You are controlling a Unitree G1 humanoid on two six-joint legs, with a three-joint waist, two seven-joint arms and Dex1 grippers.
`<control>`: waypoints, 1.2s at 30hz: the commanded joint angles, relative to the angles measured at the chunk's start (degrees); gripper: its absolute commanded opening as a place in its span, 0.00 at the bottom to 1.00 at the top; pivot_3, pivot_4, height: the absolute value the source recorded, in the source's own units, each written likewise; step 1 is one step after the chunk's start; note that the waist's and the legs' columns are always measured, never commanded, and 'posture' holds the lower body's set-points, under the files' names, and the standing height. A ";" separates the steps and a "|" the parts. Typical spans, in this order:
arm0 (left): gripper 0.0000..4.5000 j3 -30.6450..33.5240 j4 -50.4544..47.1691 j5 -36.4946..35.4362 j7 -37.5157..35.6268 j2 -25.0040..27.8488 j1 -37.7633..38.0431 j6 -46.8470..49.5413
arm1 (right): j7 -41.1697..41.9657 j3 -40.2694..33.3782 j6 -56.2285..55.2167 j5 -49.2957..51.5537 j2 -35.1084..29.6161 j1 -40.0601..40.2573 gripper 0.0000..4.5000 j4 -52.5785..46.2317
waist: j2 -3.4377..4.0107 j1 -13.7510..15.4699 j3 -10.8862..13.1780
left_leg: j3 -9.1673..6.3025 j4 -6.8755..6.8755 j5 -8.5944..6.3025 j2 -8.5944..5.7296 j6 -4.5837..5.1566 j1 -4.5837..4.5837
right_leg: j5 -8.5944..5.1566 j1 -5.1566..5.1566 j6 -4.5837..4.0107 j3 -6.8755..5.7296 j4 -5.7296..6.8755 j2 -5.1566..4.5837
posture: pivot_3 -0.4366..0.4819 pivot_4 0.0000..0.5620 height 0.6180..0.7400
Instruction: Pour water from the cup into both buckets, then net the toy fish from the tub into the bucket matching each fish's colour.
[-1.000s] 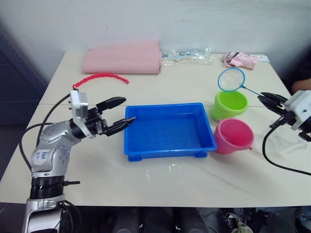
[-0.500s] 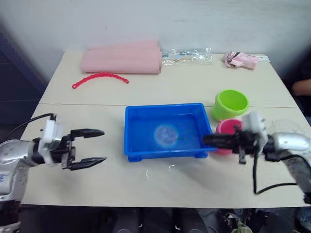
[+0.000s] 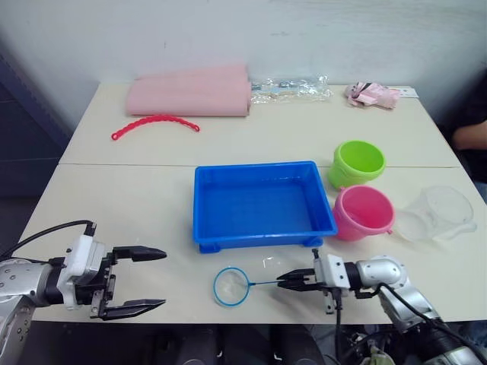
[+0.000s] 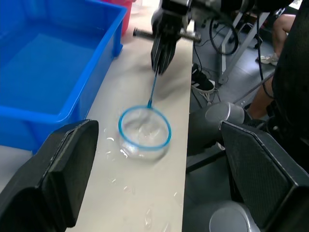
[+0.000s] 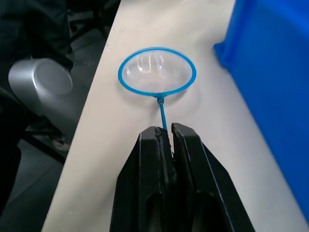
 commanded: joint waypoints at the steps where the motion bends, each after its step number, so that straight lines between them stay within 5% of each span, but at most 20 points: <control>1: 0.97 0.36 -2.10 -0.55 1.46 -0.44 0.50 -0.02 | -1.23 0.58 -2.21 -1.15 2.61 -1.82 0.00 3.48 | 0.00 -0.12 0.00 | 0.00 0.01 -0.01 0.01 -0.02 0.00 | 0.00 0.00 0.00 0.00 0.00 0.01 | 0.48 0.27 1.00; 14: 0.97 -0.05 0.05 -0.58 1.70 0.21 -2.19 -0.24 | -1.20 0.39 -2.24 0.09 5.54 -1.49 0.00 6.26 | 0.00 -1.10 0.00 | -0.02 -0.03 -0.02 0.02 -0.05 0.00 | -0.01 0.01 -0.02 -0.01 -0.02 -0.02 | 0.48 0.27 1.00; 15: 1.00 -0.03 0.06 -0.52 1.64 0.18 -2.21 -0.28 | -1.33 0.25 -2.69 0.12 5.54 -1.38 0.19 6.14 | 0.00 -1.11 0.00 | -0.02 -0.04 -0.03 0.03 -0.06 0.00 | -0.01 0.01 -0.02 -0.01 -0.02 -0.01 | 0.48 0.27 1.00; 19: 1.00 0.10 0.12 -0.26 1.34 0.03 -1.90 -0.73 | -0.05 -0.43 -2.21 1.49 4.09 -0.60 0.64 3.99 | 0.00 -1.14 0.00 | -0.01 -0.03 -0.03 0.03 -0.07 0.00 | -0.01 0.00 -0.03 -0.01 -0.01 -0.01 | 0.48 0.27 1.00; 24: 1.00 1.57 1.99 -0.62 1.79 -0.90 -1.72 -1.30 | 2.67 -3.54 0.31 6.91 -0.81 2.33 0.99 -4.36 | 0.01 -1.13 0.00 | -0.02 -0.04 -0.04 0.04 -0.07 0.00 | -0.01 0.00 -0.03 0.00 -0.02 -0.02 | 0.48 0.27 1.00; 29: 1.00 4.17 4.73 0.20 2.87 -2.00 -0.05 -2.70 | 3.78 -8.69 6.12 13.10 -7.31 5.83 0.99 -14.10 | 0.02 -1.03 0.01 | -0.01 -0.05 -0.05 0.04 -0.08 -0.01 | -0.02 -0.02 -0.03 0.00 -0.03 -0.04 | 0.48 0.27 1.00; 36: 1.00 7.22 10.91 8.22 8.40 -3.05 3.78 -8.19 | 1.89 -28.20 9.98 21.09 -16.31 16.82 0.99 -25.42 | 0.08 -0.78 0.04 | 0.00 -0.06 -0.13 0.09 -0.07 -0.02 | -0.02 0.00 -0.03 -0.01 -0.12 -0.18 | 0.48 0.27 1.00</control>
